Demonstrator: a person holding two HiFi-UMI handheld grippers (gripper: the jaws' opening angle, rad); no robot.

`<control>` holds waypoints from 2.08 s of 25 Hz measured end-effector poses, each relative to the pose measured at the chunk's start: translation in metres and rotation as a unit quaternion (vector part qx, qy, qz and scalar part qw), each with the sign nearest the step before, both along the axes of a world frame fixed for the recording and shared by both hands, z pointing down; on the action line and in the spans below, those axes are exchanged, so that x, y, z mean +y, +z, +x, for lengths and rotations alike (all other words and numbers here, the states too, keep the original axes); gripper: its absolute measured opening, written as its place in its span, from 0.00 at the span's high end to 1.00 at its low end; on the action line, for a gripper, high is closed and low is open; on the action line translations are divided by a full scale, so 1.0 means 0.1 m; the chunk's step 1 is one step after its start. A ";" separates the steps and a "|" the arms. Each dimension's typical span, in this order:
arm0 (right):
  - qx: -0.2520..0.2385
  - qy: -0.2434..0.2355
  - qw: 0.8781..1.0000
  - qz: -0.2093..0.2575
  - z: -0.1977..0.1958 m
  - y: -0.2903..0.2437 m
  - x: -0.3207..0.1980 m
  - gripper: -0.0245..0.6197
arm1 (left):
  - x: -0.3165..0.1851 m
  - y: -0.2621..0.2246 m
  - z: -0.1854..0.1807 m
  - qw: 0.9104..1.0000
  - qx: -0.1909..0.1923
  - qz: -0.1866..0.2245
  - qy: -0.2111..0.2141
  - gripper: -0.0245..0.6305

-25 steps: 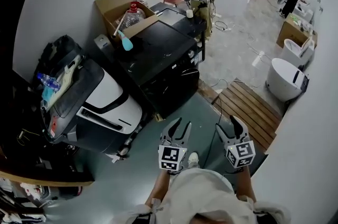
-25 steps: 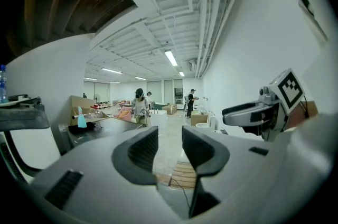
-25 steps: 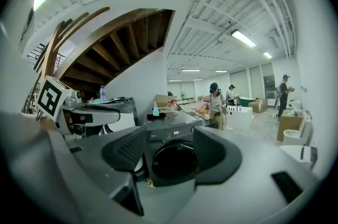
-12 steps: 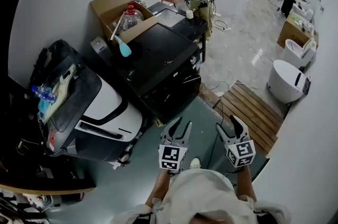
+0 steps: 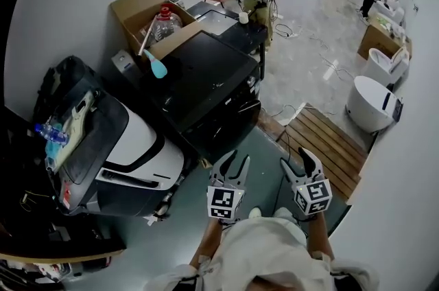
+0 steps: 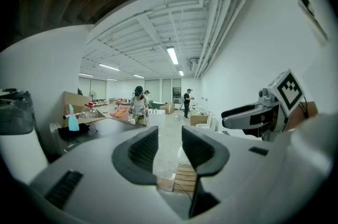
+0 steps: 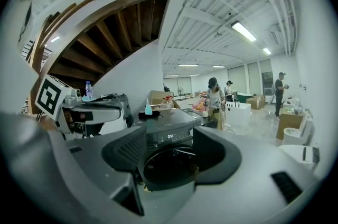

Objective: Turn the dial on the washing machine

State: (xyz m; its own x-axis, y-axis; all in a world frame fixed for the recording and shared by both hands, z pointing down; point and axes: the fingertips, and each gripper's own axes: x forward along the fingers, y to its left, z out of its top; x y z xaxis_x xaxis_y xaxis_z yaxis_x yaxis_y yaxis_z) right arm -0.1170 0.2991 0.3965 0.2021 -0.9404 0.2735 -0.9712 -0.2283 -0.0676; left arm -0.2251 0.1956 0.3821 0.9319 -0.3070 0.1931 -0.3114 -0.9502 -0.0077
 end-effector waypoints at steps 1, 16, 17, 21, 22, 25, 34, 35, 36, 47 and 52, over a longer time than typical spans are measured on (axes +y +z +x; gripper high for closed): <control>0.001 0.000 1.000 -0.001 0.02 0.00 -0.02 0.54 | -0.02 0.00 0.01 1.000 0.001 -0.001 0.000 0.74; 0.001 -0.005 1.000 -0.007 0.42 0.03 -0.27 0.55 | -0.29 0.03 0.41 1.000 0.006 -0.005 -0.008 0.74; 0.000 -0.007 1.000 -0.008 0.47 0.04 -0.30 0.55 | -0.31 0.03 0.46 1.000 0.006 -0.006 -0.010 0.74; 0.001 -0.021 1.000 -0.010 0.73 0.03 -0.42 0.55 | -0.38 0.04 0.67 1.000 0.005 -0.011 -0.024 0.74; 0.002 -0.024 1.000 -0.010 0.80 0.03 -0.44 0.55 | -0.40 0.04 0.73 1.000 0.005 -0.012 -0.027 0.74; 0.000 -0.032 0.999 -0.012 1.01 0.02 -0.50 0.55 | -0.44 0.03 0.91 0.999 0.003 -0.012 -0.034 0.74; -0.015 -0.064 0.998 -0.014 1.57 0.03 -0.70 0.57 | -0.56 0.03 1.38 0.997 -0.010 -0.018 -0.071 0.74; -0.017 -0.067 0.998 -0.013 1.64 0.02 -0.72 0.57 | -0.57 0.03 1.44 0.997 -0.012 -0.017 -0.075 0.74; -0.018 -0.071 0.997 -0.012 1.71 0.02 -0.73 0.57 | -0.58 0.02 1.50 0.997 -0.013 -0.016 -0.079 0.74; -0.023 -0.116 0.993 -0.011 2.40 0.05 -0.88 0.57 | -0.65 -0.02 2.08 0.991 -0.020 -0.004 -0.131 0.74; -0.028 -0.129 0.991 -0.009 2.60 0.05 -0.97 0.58 | -0.65 0.03 2.23 0.989 -0.029 -0.007 -0.143 0.74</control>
State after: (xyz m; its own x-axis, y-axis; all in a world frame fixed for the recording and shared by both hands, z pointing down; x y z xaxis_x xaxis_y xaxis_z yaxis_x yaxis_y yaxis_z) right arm 0.1430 0.2017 0.4018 -0.0611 -0.9537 0.2946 -0.9924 0.0263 -0.1205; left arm -0.0018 0.1309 0.3852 0.7941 -0.5541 0.2497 -0.5676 -0.8230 -0.0210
